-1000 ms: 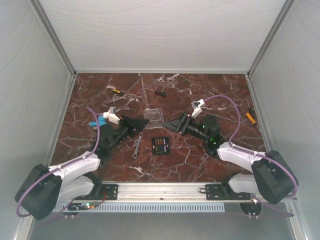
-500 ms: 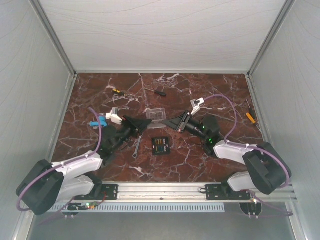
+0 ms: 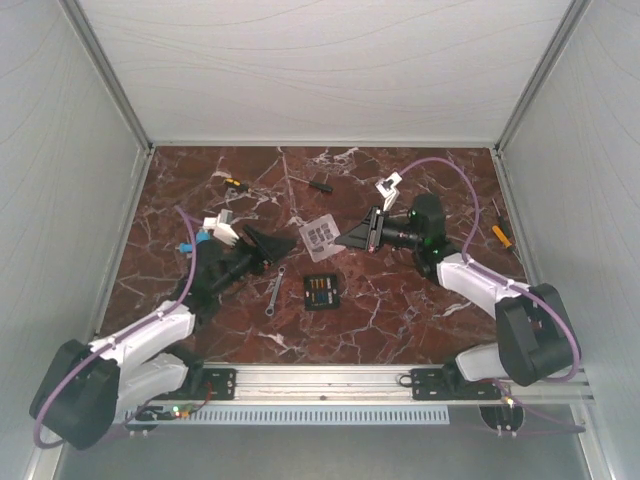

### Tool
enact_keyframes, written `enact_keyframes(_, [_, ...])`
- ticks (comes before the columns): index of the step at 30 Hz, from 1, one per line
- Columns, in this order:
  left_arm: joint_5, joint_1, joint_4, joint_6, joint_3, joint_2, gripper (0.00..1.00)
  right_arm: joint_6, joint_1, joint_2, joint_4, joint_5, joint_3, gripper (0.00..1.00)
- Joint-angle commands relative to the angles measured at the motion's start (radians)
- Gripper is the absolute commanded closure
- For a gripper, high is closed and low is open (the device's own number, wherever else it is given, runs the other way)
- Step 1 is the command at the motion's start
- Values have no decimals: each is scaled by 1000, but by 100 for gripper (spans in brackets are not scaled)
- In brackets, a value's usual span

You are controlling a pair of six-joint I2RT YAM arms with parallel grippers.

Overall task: Snap on the fuse box
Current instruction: Pick up the fuse box cover from the center of the board, then close the fuse box cover on the fuse box base.

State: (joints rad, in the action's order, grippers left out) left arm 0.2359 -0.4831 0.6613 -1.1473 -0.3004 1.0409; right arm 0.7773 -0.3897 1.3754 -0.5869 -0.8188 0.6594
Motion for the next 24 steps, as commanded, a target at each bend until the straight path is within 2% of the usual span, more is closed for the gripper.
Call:
enact_keyframes(1, [134, 67, -198, 229, -66, -64, 39, -303, 9, -27, 384, -153, 88, 100])
enact_keyframes(5, [218, 113, -276, 401, -136, -62, 38, -339, 7, 26, 421, -240, 118, 100])
enact_keyframes(9, [291, 115, -297, 551, -235, 17, 42, -394, -16, 62, 478, -277, 149, 100])
enact_keyframes(17, [529, 111, -154, 564, -259, 153, 53, -463, -51, 67, 543, -269, 174, 100])
enact_keyframes(24, [608, 77, -129, 559, -238, 180, 57, -457, -52, 80, 535, -293, 179, 100])
